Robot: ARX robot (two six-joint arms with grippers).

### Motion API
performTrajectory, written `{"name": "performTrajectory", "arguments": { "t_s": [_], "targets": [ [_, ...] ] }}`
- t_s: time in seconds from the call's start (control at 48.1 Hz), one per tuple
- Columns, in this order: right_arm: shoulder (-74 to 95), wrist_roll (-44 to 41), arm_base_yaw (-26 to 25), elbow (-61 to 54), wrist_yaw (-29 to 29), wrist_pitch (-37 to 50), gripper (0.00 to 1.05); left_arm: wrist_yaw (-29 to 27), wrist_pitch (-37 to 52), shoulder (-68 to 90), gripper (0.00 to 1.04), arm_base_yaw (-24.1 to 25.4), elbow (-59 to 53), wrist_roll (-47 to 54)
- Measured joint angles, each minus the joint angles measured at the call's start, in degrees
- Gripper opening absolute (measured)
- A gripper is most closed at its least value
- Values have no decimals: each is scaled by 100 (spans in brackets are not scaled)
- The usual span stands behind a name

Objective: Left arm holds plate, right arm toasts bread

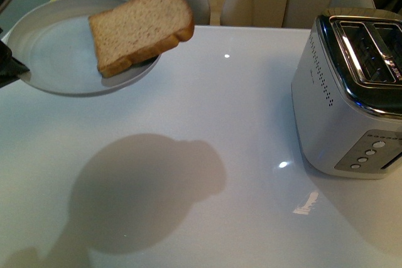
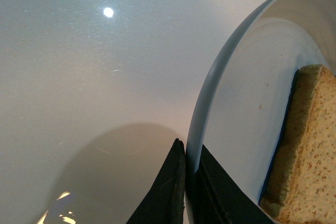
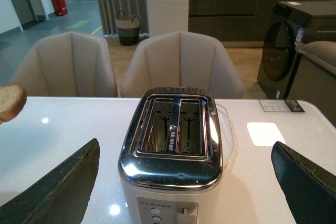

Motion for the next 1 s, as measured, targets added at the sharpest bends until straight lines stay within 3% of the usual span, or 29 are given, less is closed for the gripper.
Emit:
{"name": "performTrajectory", "arguments": {
  "t_s": [0.54, 0.997],
  "targets": [
    [0, 0, 0, 0, 2, 0, 96, -216, -1523, -1285, 3, -2048, 809, -529],
    [0, 0, 0, 0, 2, 0, 96, -221, -1637, -1449, 3, -2354, 863, -852]
  ]
}}
